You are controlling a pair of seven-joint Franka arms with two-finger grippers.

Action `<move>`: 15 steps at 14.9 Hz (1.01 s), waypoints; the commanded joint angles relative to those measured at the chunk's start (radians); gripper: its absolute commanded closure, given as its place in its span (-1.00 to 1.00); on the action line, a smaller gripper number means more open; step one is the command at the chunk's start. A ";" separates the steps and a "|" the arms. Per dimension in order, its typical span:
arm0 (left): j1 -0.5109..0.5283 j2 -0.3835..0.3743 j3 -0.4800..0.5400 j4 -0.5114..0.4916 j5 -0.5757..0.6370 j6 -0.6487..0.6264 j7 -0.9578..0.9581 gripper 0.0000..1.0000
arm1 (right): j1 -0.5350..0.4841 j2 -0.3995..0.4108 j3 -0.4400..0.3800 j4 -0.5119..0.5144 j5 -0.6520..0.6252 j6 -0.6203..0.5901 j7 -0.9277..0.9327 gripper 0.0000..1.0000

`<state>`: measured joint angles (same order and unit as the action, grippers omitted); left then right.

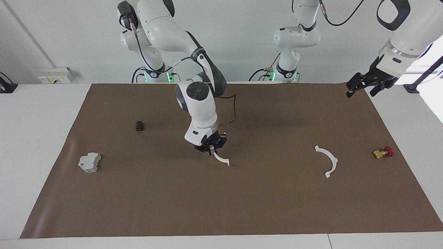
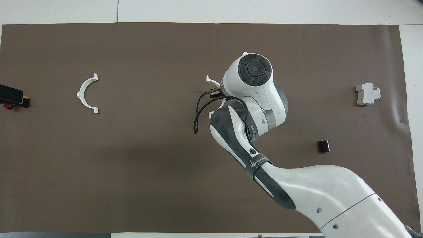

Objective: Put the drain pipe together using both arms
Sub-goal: 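Carry the clamp half to the table center while the left gripper reaches the other half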

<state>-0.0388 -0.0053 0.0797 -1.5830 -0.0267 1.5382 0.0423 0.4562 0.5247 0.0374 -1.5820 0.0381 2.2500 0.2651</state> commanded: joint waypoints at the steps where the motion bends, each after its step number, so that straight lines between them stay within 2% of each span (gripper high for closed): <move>1: 0.000 -0.061 0.003 -0.116 0.013 0.136 0.014 -1.00 | 0.013 0.021 -0.004 -0.012 -0.041 0.034 -0.007 1.00; 3: 0.000 -0.062 0.003 -0.164 0.013 0.256 0.008 -1.00 | 0.028 0.047 -0.004 -0.010 -0.052 0.048 -0.010 1.00; 7: 0.004 0.002 0.003 -0.199 0.014 0.365 0.014 -1.00 | 0.029 0.064 -0.004 -0.013 -0.070 0.054 -0.035 1.00; 11: -0.009 0.117 0.005 -0.215 0.018 0.479 0.014 -1.00 | 0.029 0.064 -0.004 -0.032 -0.073 0.062 -0.057 1.00; 12: -0.009 0.142 0.005 -0.221 0.018 0.512 0.016 -1.00 | 0.030 0.064 -0.004 -0.033 -0.073 0.063 -0.055 0.66; 13: -0.007 0.166 0.005 -0.230 0.018 0.552 0.016 -1.00 | 0.030 0.064 -0.004 -0.032 -0.073 0.063 -0.055 0.09; 14: -0.010 0.189 0.005 -0.244 0.018 0.594 0.016 -1.00 | 0.029 0.063 -0.004 -0.027 -0.073 0.065 -0.049 -0.72; 15: -0.010 0.205 0.005 -0.268 0.018 0.635 0.016 -1.00 | 0.029 0.063 -0.004 -0.015 -0.073 0.060 -0.049 -1.00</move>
<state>-0.0392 0.1780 0.0784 -1.8098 -0.0254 2.0949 0.0484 0.4859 0.5949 0.0352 -1.5978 -0.0237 2.2957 0.2253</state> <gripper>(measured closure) 0.000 0.630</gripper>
